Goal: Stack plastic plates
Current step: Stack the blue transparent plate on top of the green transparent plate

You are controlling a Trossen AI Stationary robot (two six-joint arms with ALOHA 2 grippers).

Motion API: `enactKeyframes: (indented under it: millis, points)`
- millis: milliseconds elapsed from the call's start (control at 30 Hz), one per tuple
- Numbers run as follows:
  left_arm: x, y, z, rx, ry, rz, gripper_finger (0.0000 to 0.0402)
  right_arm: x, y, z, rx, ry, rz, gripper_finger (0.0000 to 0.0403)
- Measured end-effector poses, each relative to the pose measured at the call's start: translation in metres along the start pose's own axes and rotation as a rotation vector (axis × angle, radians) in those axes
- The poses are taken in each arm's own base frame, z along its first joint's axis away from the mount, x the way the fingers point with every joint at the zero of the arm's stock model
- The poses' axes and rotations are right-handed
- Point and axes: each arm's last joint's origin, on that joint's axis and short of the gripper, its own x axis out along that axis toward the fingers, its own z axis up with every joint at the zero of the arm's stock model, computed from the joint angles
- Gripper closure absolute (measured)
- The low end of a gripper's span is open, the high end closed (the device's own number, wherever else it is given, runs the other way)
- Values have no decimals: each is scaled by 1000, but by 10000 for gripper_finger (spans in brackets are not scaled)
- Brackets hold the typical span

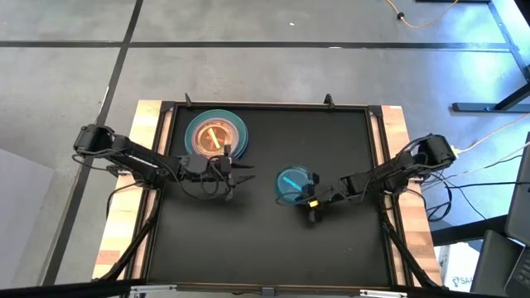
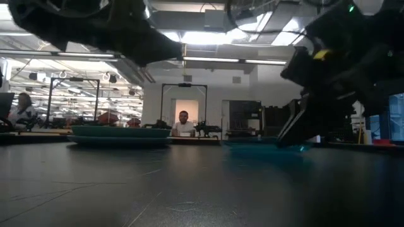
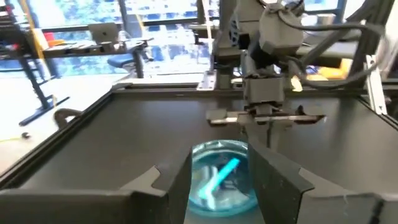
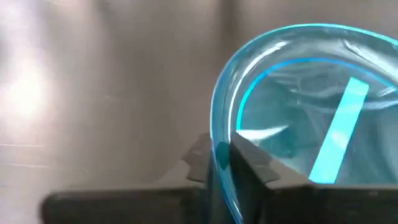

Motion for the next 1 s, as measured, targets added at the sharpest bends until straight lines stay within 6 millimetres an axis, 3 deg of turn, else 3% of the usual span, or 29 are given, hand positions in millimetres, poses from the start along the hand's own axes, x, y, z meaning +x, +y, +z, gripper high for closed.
enactKeyframes:
  millis: [167, 300, 400, 667, 833, 1000]
  points:
    - [32, -16, 2, 55, 134, -74, 253, 2, 19, 14, -55, -37, 54, 266]
    - [62, -31, -9, 85, 247, -123, 253, -3, 34, 21, -76, -30, 97, 205]
    - [82, -44, -23, 99, 340, -210, 253, -8, 48, 23, -89, -50, 120, 181]
    - [129, -76, -53, 243, 453, -318, 253, -17, 74, 11, -97, -66, 65, 180]
    - [149, -80, -68, 306, 516, -296, 253, -21, 82, 7, -79, -92, 12, 189]
    - [155, -79, -73, 358, 536, -201, 260, -24, 87, 5, -82, -127, -40, 191]
